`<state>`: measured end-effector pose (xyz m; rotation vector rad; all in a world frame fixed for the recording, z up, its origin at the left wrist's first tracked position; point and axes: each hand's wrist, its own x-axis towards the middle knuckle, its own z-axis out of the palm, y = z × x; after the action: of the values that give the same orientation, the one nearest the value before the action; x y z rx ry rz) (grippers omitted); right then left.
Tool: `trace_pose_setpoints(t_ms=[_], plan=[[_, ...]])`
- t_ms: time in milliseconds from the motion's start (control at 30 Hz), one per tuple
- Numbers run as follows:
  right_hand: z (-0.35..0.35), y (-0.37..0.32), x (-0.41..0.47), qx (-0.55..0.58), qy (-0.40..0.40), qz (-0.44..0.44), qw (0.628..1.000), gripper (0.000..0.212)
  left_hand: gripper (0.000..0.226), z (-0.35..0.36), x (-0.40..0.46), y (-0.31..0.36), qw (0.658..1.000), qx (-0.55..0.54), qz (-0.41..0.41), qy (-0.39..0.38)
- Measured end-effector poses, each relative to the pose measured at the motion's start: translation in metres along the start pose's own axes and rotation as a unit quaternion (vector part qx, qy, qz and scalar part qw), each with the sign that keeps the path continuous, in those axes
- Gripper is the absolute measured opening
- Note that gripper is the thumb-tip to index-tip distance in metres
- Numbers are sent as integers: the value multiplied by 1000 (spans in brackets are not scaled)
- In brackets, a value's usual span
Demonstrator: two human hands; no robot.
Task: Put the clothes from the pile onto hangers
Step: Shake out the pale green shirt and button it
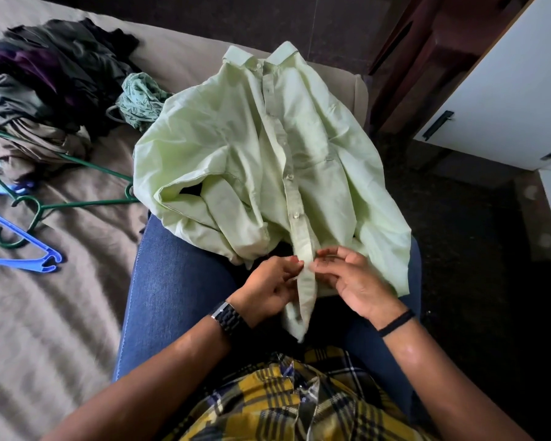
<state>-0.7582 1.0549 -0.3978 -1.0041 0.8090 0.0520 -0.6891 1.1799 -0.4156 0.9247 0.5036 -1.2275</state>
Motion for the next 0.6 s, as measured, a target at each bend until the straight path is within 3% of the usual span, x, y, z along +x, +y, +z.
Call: trace_pose_setpoints(t_ms=[67,133,267,400,600], plan=[[-5,14,7,-156,30,18,987,23,22,1,4,-9,991,91,22,94],[-5,26,15,-305,60,-10,950,24,20,0,11,-16,980,121,45,152],[5,27,23,-465,110,-112,871,20,24,-6,18,-16,956,141,131,222],[18,9,16,-414,96,-167,890,24,29,-1,6,-4,951,125,201,202],[65,-40,28,-274,-4,-201,941,18,28,11,-26,57,929,55,345,120]])
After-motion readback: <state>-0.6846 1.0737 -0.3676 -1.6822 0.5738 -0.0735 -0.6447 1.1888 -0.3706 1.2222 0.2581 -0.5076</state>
